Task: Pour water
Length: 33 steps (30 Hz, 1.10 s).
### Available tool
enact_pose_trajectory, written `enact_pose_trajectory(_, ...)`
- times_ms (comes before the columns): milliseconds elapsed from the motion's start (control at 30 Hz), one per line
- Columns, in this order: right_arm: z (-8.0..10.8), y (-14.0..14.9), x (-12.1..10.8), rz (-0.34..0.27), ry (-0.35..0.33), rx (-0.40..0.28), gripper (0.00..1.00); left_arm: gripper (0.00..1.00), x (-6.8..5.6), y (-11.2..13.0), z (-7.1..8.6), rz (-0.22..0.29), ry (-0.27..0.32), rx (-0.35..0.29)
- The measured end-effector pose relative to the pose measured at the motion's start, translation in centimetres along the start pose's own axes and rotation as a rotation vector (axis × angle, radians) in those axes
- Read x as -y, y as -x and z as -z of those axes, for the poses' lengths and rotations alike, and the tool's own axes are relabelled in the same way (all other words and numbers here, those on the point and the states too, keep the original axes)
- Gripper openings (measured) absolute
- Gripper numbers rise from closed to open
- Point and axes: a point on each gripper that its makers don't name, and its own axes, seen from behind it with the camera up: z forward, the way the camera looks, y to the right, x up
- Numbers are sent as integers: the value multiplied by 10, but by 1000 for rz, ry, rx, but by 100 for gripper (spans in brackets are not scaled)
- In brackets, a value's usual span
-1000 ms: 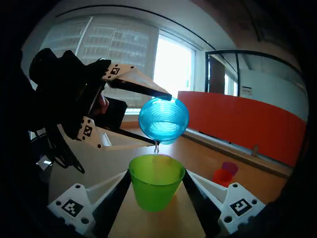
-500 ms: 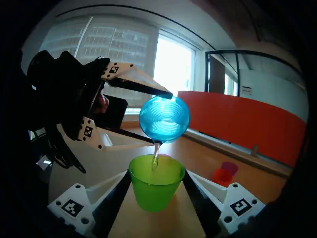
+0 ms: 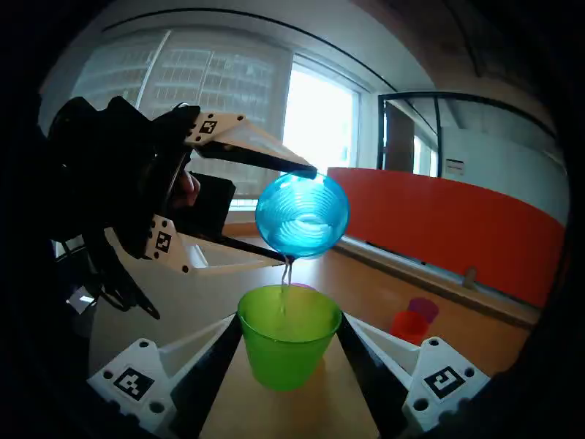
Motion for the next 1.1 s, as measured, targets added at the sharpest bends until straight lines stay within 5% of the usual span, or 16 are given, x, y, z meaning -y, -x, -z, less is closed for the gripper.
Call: enact_pose_trajectory(1100, 0, 1, -1, 3, 2, 0, 94, 89, 4, -5, 3, -63, -10, -4)
